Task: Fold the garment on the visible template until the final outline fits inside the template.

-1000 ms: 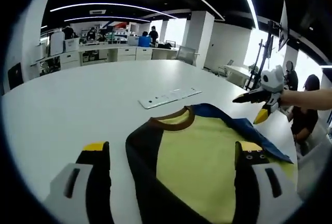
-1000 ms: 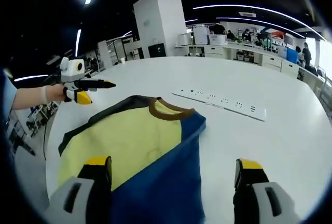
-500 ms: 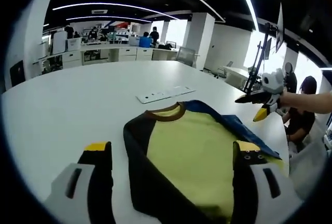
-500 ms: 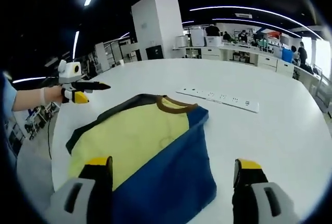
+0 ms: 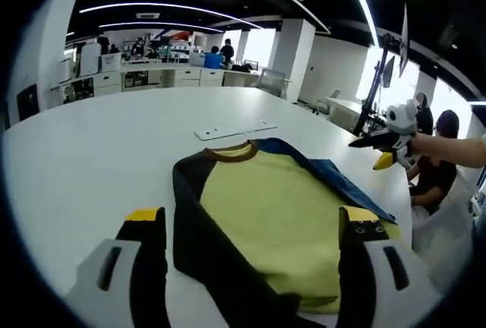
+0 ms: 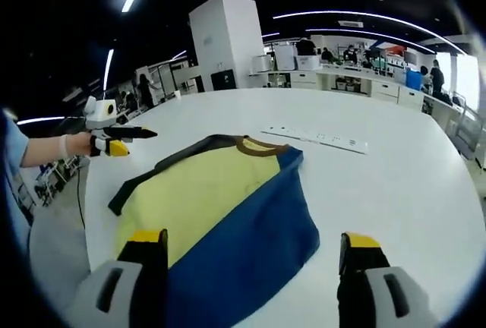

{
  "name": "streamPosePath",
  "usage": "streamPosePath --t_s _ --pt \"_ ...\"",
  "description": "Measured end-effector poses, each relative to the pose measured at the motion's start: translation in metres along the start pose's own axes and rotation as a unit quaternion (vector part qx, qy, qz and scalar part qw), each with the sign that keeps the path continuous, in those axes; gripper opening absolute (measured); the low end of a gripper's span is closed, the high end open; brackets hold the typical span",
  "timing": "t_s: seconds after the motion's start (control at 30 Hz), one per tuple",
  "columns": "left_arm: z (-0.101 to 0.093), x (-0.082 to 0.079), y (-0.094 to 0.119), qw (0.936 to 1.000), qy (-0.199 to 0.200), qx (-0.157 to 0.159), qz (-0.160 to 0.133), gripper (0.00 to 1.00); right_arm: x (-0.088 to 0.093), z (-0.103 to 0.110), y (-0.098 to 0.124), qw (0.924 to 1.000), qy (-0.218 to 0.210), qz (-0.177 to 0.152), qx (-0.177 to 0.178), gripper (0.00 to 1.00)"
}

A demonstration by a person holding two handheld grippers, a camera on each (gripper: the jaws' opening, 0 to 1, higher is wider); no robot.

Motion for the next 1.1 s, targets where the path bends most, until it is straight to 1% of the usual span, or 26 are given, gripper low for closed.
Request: streamPosePath --t_s 0.17,0.3,0.4,0.47,0.5,0.6,0.67,0.77,0.9,0.97,1.03,1.1 --pt "0.000 0.005 0.013 1.0000 0.001 -0.003 0.002 0.91 0.007 0.008 0.014 0.9999 -0.010 -0.012 0.002 0.94" --pt "0.000 0.008 0.020 1.0000 0.008 -0.005 0.002 0.90 0.013 0.012 0.021 0.9999 -0.012 -0.010 0.005 0.93" --pt "-0.002 0.011 0.024 1.0000 0.005 -0.005 0.004 0.89 0.016 0.015 0.024 0.9999 -0.007 -0.006 0.007 0.92" --pt "-0.004 0.011 0.028 0.9999 0.010 -0.007 0.000 0.89 0.019 0.022 0.027 1.0000 0.002 -0.002 0.005 0.89" --pt "-0.005 0.010 0.029 0.9999 0.012 -0.007 -0.004 0.88 0.021 0.027 0.028 0.9997 0.022 0.005 0.000 0.87" --pt "-0.010 0.010 0.034 0.9998 0.016 -0.006 -0.011 0.87 0.032 0.042 0.031 0.9985 0.049 0.024 -0.009 0.83" --pt "-0.011 0.011 0.036 0.9998 0.008 -0.011 -0.018 0.85 0.038 0.050 0.032 0.9979 0.056 0.030 -0.013 0.81" --pt "-0.013 0.013 0.039 0.9996 0.016 -0.013 -0.021 0.84 0.047 0.066 0.033 0.9967 0.069 0.038 -0.022 0.78" --pt "-0.015 0.019 0.043 0.9996 0.017 -0.015 -0.020 0.84 0.056 0.077 0.033 0.9963 0.069 0.040 -0.031 0.77" --pt "-0.017 0.024 0.046 0.9996 0.019 -0.012 -0.015 0.83 0.062 0.075 0.033 0.9964 0.067 0.037 -0.036 0.76" --pt "-0.019 0.028 0.049 0.9997 0.019 -0.012 -0.013 0.83 0.065 0.077 0.033 0.9975 0.050 0.030 -0.041 0.75" --pt "-0.019 0.033 0.052 0.9997 0.021 -0.013 -0.008 0.83 0.068 0.075 0.032 0.9979 0.045 0.027 -0.039 0.74"
Point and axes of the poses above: the point that each gripper's makers call its tool centre point, and the gripper's own axes: y roughly backward along the fingers, z roughly to its left, x roughly out of its underside, the point moved 2 cm from there along y, roughly backward along the fingers, and after that the axes turned 10 degrees about -x, right-handed, at the moved point
